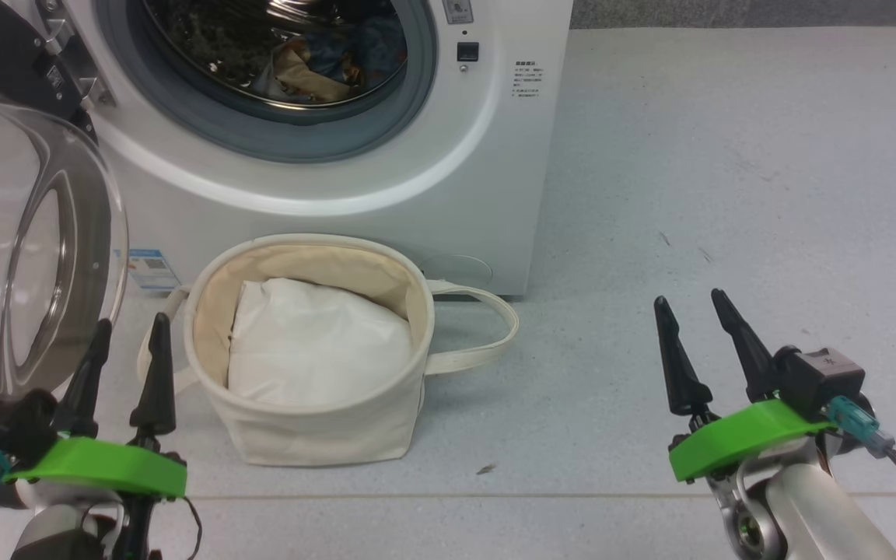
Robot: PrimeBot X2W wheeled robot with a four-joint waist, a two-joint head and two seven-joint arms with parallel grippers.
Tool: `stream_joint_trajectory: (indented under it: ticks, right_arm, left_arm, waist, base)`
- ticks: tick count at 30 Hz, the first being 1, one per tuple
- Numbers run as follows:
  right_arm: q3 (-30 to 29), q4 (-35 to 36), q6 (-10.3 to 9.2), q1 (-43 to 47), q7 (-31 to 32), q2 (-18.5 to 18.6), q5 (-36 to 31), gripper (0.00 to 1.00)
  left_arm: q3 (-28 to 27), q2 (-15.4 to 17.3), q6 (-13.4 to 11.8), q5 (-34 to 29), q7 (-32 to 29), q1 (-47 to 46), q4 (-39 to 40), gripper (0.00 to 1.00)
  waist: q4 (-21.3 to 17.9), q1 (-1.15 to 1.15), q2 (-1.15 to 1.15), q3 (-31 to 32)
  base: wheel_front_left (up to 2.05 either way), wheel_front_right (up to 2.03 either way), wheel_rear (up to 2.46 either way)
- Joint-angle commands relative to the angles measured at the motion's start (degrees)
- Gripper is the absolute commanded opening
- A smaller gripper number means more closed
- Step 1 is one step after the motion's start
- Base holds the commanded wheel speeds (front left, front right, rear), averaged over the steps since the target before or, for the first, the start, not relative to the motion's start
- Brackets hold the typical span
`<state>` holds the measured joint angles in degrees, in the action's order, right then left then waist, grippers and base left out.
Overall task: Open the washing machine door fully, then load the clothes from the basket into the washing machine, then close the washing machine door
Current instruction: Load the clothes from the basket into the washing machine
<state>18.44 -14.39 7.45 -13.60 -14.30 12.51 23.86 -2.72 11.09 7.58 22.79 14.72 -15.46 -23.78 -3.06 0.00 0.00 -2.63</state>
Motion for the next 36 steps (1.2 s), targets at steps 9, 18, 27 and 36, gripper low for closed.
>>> stream_joint_trajectory:
  ticks: [9,18,27,36]
  right_arm:
    - [1.35,1.20,0.03,-0.62,-0.70,0.15,0.54,1.00]
    - [1.77,0.98,0.03,-0.59,-0.70,0.35,0.82,1.00]
    - [1.91,0.73,0.03,-0.43,-0.70,0.53,0.99,1.00]
    - [2.20,0.37,0.03,0.02,-0.70,0.48,1.41,1.00]
  left_arm:
    - [-1.61,1.70,-0.09,-0.74,0.28,-1.18,1.36,1.00]
    - [-1.68,1.63,-0.09,-0.90,0.28,-1.15,0.95,1.00]
    - [-1.98,1.18,-0.09,-0.88,0.28,-1.14,-0.24,1.00]
    - [-5.30,-0.96,-0.21,-3.24,0.28,-1.62,-1.38,1.00]
  waist:
    - [0.72,0.00,0.00,0.51]
    - [1.15,0.00,0.00,0.76]
    - [2.79,0.00,0.00,1.11]
    - [8.22,0.00,0.00,1.92]
  base:
    - [0.00,0.00,0.00]
    - [0.00,0.00,0.00]
    - [0.00,0.00,0.00]
    - [0.00,0.00,0.00]
